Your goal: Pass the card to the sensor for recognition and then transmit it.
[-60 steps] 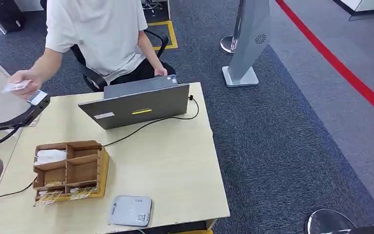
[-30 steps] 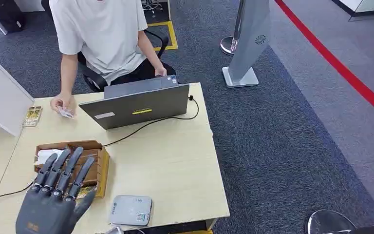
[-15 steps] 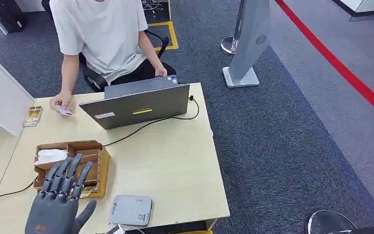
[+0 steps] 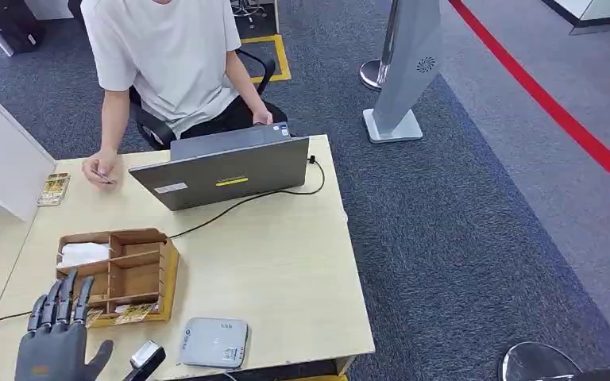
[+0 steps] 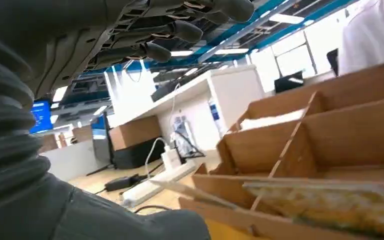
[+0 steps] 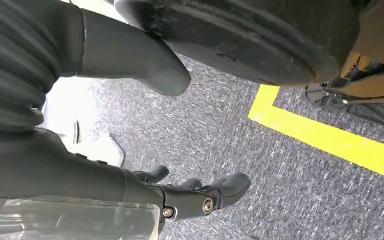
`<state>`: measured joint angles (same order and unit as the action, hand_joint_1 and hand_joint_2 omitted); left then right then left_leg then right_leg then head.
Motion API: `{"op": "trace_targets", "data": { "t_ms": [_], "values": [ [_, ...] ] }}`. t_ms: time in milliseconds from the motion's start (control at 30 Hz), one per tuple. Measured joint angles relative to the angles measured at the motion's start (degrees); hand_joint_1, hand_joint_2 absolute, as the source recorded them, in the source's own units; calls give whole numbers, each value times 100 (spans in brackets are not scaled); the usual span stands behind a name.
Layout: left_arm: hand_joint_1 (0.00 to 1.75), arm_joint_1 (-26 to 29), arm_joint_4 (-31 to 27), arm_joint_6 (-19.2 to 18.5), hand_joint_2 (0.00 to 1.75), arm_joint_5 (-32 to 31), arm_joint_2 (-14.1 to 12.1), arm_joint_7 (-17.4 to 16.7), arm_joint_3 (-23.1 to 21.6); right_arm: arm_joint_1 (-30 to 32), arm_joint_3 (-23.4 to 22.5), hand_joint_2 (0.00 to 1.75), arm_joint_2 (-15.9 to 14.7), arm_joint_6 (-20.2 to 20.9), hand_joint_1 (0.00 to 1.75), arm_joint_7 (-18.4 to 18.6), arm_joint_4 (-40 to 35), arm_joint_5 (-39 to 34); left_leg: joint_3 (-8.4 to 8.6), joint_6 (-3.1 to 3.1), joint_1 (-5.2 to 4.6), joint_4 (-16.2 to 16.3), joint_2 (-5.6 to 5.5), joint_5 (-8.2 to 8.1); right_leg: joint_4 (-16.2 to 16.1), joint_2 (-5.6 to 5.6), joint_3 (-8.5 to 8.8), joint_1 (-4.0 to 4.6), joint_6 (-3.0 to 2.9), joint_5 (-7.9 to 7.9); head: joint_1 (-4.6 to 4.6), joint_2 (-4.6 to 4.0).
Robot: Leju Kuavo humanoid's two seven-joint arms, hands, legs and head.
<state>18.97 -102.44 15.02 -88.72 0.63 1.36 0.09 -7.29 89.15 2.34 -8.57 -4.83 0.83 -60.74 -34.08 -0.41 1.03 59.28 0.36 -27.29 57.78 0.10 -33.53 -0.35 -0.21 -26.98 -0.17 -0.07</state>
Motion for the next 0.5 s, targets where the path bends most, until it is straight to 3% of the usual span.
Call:
{"op": "trace_targets", "data": {
  "t_ms": [300, 500],
  "values": [
    [0, 0, 323, 61, 175, 0, 26, -138, 398, -5, 0, 175, 0, 26, 0, -24, 0, 87, 0, 0, 0, 0, 0, 0, 0, 0, 0, 0, 0, 0, 0, 0],
    [0, -164, 599, 219, 175, 0, 26, -271, 419, -18, 0, 175, 0, 96, 0, -28, 2, 236, 2, 0, 0, 0, -1, 1, 0, -1, 0, 0, 0, 0, -2, 0]
  ]
}}
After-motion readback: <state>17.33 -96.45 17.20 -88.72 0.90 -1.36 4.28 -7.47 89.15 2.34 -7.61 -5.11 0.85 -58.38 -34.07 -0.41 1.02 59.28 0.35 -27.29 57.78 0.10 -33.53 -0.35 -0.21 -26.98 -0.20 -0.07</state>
